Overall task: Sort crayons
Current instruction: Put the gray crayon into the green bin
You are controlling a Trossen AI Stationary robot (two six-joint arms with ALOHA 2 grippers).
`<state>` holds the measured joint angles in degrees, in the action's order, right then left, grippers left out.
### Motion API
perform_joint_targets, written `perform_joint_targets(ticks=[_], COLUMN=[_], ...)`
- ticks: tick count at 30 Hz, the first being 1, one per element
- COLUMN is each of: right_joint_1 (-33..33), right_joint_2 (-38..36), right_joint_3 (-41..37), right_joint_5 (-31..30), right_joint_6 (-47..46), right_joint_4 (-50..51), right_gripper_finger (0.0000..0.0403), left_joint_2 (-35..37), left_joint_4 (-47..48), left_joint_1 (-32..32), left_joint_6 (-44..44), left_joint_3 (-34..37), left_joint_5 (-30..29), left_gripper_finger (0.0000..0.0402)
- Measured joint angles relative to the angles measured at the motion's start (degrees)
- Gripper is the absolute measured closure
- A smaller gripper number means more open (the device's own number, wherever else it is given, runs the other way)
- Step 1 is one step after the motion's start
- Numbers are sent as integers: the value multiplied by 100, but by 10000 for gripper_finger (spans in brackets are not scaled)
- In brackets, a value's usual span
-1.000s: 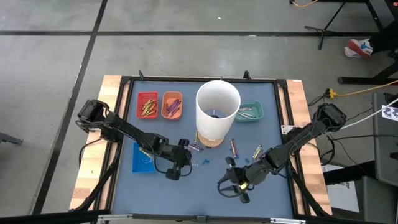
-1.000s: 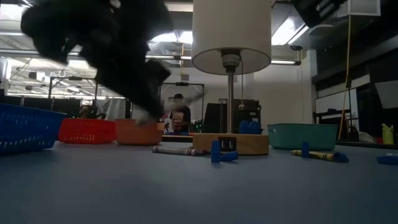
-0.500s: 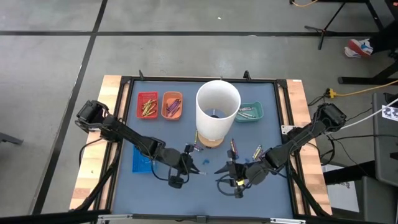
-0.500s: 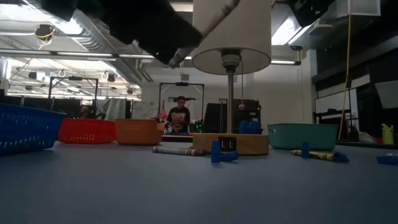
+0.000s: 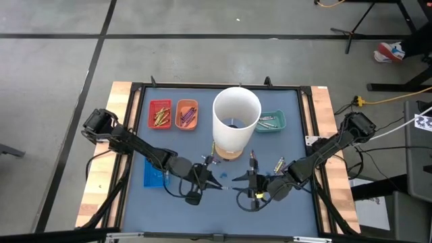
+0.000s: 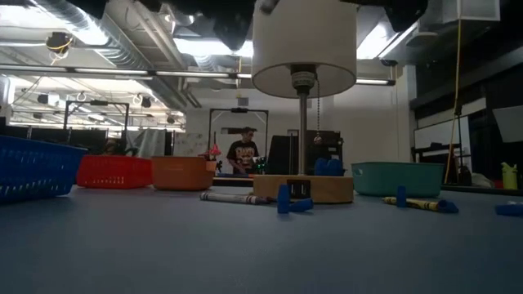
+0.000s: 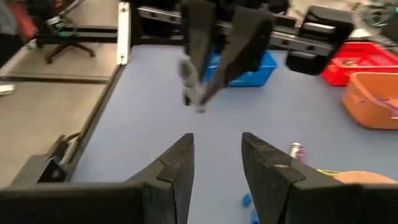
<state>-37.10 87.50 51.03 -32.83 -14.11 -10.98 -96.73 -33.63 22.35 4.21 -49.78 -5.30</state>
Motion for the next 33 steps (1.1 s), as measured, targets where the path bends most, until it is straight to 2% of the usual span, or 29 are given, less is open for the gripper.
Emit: perform_joint_targets(ticks=[11,16,23,30,33], right_joint_1=[11,11,149,467,494], right_joint_2=[0,0,0,-2,-2], right_joint_3=[-1,-2,-2,-2,-2], right_joint_5=[-48,183,210,966,1096], right_joint_6=[870,1186,1317,1298,1296], right_joint_4=[-1098,-1463,-1780,-1921,-1920], right_gripper_finger=[272,272,272,272,272], left_joint_2=[2,3,4,4,4], left_joint_4=[-683,-836,-1136,-1237,-1237], left_joint_1=[-4,-4,-11,-11,-11], left_joint_6=[-632,-643,-645,-643,-643], left_joint_3=[0,-4,-4,-7,-7], left_joint_5=[-147,-270,-298,-317,-324], left_gripper_finger=[391,391,391,391,391])
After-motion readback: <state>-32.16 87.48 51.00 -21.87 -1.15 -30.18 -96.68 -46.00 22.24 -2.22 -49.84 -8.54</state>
